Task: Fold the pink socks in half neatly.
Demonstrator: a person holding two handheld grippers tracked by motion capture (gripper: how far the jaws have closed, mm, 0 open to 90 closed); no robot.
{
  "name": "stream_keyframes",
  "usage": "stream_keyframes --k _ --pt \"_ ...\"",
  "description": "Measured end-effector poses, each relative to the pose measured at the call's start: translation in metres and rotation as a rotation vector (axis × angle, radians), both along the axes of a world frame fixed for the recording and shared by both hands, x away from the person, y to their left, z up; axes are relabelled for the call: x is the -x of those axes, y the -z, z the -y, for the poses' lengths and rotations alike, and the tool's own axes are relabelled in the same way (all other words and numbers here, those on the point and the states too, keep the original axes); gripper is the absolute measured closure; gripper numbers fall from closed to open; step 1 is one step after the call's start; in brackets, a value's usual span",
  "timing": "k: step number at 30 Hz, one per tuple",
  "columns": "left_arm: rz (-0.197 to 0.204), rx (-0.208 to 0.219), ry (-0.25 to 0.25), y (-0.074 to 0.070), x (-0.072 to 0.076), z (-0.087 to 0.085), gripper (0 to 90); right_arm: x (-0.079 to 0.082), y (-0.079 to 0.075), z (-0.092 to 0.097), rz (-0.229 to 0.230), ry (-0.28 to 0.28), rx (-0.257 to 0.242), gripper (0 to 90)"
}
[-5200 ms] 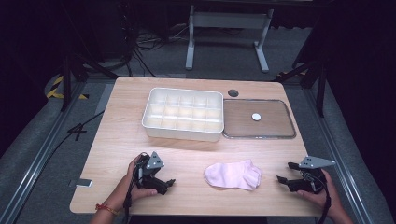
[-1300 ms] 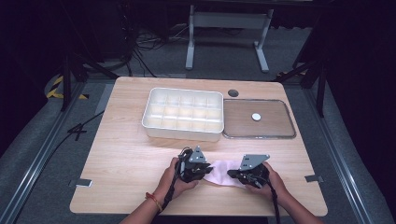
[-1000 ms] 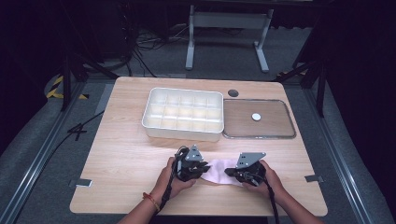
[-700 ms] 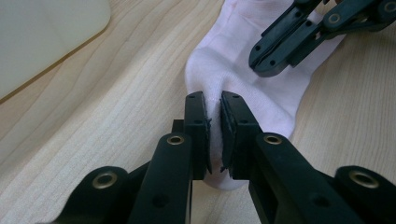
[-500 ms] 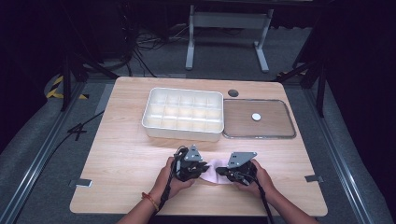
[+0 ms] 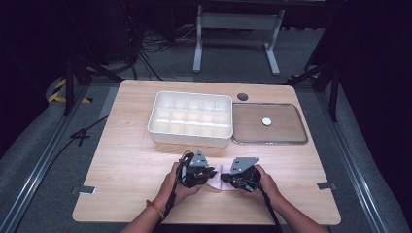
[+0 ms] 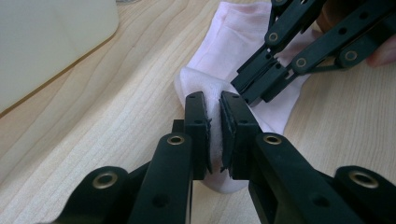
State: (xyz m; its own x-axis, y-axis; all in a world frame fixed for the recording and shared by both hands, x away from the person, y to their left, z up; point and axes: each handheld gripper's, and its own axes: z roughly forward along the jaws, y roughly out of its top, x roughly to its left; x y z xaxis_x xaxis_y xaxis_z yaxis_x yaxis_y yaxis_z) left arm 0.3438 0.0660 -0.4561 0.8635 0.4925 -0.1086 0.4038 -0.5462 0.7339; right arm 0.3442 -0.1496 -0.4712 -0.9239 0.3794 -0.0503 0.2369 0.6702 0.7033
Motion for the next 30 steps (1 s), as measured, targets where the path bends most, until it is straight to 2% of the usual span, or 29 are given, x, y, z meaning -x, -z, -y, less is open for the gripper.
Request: stream_keyframes --k 3,5,9,14,22,30 --pt "0.003 -0.005 0.0 0.0 0.0 -0.001 81.9 0.0 -0.002 0.003 -0.001 0.004 -0.014 87.9" --pt "0.0 -0.009 0.001 0.0 0.0 -0.001 81.9 0.001 -0.007 0.01 0.014 0.011 -0.029 86.9" --pt "0.006 -0.012 -0.001 -0.001 0.001 -0.002 81.9 0.003 -0.014 0.022 0.027 0.029 -0.025 86.2" --pt "0.012 -0.023 -0.006 -0.002 0.001 -0.004 82.0 0.001 -0.014 0.034 0.001 0.057 -0.013 86.4" --pt "0.019 -0.021 -0.004 -0.003 0.001 -0.006 82.0 -0.003 -0.003 0.026 -0.021 0.047 0.033 88.5" --pt "0.032 -0.019 0.003 -0.009 0.003 -0.005 82.1 -0.002 -0.001 0.01 -0.016 0.026 0.024 89.2"
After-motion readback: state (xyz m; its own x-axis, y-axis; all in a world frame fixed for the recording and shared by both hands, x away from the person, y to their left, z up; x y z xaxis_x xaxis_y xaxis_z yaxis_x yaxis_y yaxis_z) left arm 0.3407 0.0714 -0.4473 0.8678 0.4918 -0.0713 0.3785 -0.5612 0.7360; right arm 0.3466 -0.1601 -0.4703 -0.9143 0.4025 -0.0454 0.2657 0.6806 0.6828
